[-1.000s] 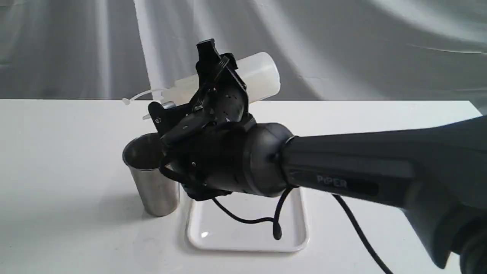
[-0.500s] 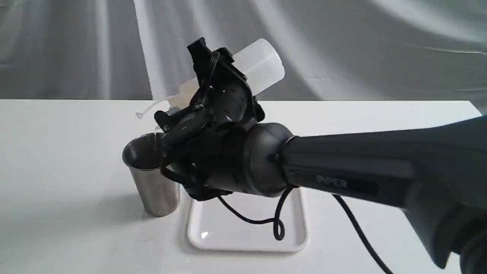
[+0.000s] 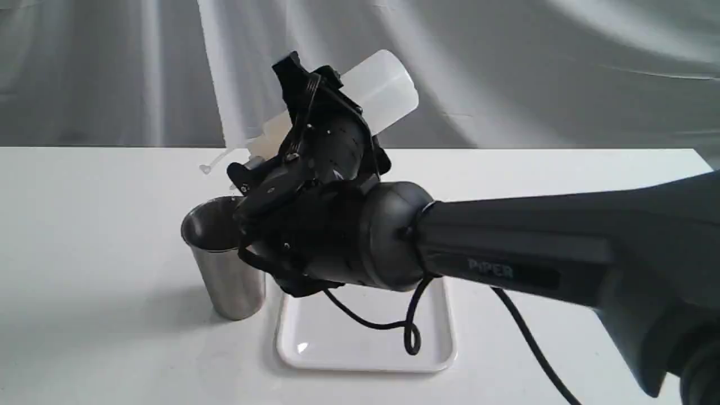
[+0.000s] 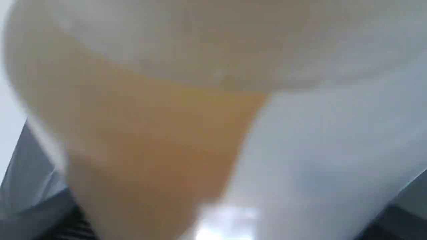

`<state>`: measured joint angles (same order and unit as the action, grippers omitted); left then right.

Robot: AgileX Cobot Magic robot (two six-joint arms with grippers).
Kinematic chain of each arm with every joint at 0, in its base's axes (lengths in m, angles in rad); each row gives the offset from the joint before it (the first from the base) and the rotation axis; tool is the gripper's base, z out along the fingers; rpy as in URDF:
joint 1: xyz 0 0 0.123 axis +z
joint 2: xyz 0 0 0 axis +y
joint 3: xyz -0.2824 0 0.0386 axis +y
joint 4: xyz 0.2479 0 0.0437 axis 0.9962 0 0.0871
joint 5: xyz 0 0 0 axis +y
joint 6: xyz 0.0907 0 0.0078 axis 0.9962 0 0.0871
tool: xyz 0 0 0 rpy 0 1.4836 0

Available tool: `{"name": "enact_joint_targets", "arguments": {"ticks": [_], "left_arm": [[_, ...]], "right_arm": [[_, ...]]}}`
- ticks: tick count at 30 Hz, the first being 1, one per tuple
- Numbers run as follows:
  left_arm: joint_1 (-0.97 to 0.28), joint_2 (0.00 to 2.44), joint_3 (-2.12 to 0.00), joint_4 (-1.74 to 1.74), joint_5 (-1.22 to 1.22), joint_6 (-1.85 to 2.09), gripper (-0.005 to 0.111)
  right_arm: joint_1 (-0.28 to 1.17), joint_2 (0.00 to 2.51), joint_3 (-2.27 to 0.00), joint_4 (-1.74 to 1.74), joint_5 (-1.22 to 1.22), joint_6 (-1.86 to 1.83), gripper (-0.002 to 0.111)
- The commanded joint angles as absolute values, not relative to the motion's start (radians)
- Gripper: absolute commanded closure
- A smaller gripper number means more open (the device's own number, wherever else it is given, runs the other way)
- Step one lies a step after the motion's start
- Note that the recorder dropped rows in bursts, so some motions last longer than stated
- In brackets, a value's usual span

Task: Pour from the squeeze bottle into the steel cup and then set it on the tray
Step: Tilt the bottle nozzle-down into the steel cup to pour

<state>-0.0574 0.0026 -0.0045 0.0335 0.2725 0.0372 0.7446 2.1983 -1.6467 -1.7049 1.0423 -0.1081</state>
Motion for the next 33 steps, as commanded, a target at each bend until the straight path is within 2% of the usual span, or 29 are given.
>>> {"name": "enact_joint_targets", "arguments": {"ticks": [1, 33], "left_arm": [[-0.063, 0.000, 0.000, 0.033, 0.266, 0.036, 0.107], [-0.063, 0.000, 0.000, 0.033, 0.266, 0.035, 0.107]], "right_arm": [[0.749, 2.185, -1.653, -1.744, 1.066, -0.108, 0.102], [0.749, 2.185, -1.653, -1.744, 1.066, -0.232, 0.102]]}}
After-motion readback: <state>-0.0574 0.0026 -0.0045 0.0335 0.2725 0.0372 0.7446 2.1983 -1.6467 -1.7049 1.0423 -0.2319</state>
